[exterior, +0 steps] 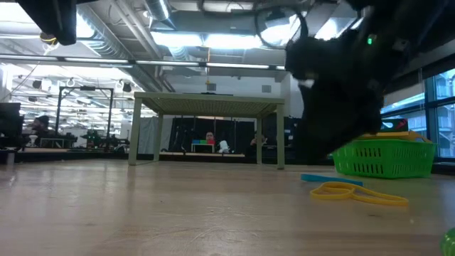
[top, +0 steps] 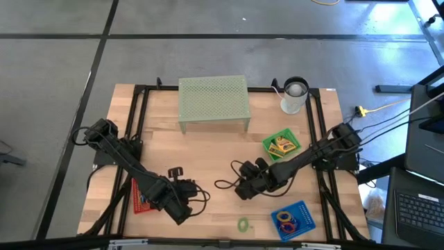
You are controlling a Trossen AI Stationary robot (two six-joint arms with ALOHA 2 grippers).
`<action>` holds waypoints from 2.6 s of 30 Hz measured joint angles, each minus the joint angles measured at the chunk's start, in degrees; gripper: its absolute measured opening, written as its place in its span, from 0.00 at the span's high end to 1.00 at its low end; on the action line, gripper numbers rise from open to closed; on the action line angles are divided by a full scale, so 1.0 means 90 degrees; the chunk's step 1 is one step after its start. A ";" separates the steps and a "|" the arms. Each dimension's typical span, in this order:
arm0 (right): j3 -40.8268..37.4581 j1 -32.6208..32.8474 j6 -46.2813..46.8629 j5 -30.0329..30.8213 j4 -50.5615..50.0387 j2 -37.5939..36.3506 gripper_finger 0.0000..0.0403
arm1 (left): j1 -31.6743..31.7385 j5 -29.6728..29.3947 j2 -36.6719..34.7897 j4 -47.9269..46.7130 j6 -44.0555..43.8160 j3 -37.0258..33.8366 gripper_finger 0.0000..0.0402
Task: Pick & Place Office Desk Supplies
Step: Put the blue rubber band into the red bin
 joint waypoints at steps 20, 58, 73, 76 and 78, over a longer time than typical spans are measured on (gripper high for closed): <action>0.0017 0.0000 0.0105 0.0249 0.0090 0.0526 0.98 | -0.0002 -0.1102 0.0000 0.0002 0.0010 -0.0002 0.75; 0.2924 0.1253 -0.4178 0.0121 0.0233 -0.0314 0.99 | -0.0382 -0.3270 0.0037 0.3578 0.3467 -0.0029 0.65; 0.2924 0.1263 -0.4065 -0.0642 0.0260 -0.0314 0.99 | -0.0391 -0.3462 0.0758 0.5658 0.6489 -0.0029 0.56; 0.2924 0.1263 -0.4064 -0.0735 0.0260 -0.0314 0.99 | -0.0428 -0.3571 0.0756 0.5635 0.6491 -0.0029 0.55; 0.2924 0.1263 -0.4065 -0.0737 0.0260 -0.0314 0.99 | -0.0471 -0.3709 0.0753 0.5618 0.6523 -0.0029 0.55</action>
